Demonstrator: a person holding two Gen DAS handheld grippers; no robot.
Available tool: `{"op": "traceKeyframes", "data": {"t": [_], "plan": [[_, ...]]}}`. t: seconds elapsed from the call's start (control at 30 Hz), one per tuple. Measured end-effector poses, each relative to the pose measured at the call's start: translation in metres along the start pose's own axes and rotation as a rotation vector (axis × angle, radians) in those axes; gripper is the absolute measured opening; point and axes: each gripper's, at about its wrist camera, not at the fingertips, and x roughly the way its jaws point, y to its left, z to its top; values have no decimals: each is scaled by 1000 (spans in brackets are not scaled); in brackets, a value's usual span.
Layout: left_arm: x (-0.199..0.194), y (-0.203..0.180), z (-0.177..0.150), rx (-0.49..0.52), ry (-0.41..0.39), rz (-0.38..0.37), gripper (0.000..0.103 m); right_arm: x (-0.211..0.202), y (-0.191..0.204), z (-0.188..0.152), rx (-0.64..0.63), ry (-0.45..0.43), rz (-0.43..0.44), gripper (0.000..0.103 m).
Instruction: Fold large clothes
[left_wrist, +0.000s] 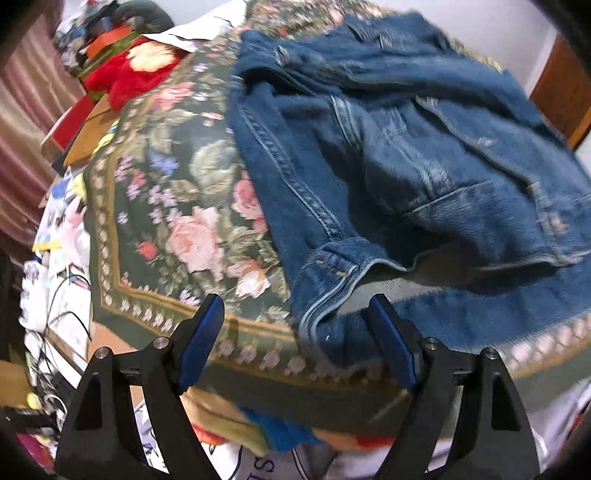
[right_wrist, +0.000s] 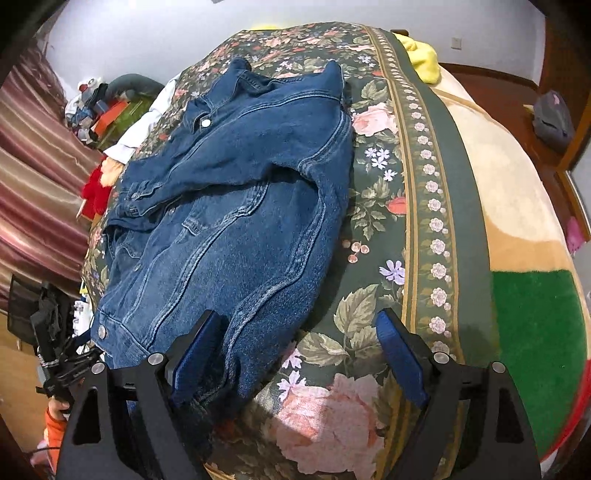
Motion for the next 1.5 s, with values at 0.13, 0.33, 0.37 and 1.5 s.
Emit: {"op": "traceKeyframes", "data": {"t": [0.13,0.33,0.37,1.5], "plan": [[24,-6,16,-50,6,-30,78,1,-1,0,-4,1,3,85],[25,-2,22,-139,-53,-24,21,5,-3,-2,-16,-1,-2,91],[19,1,19,-153,-73,3,19,5,-4,-2,-15,0,-1,91],[-107,128,11,-529,-296,-189,70,-36,8,-1,18,-69,61,97]]}}
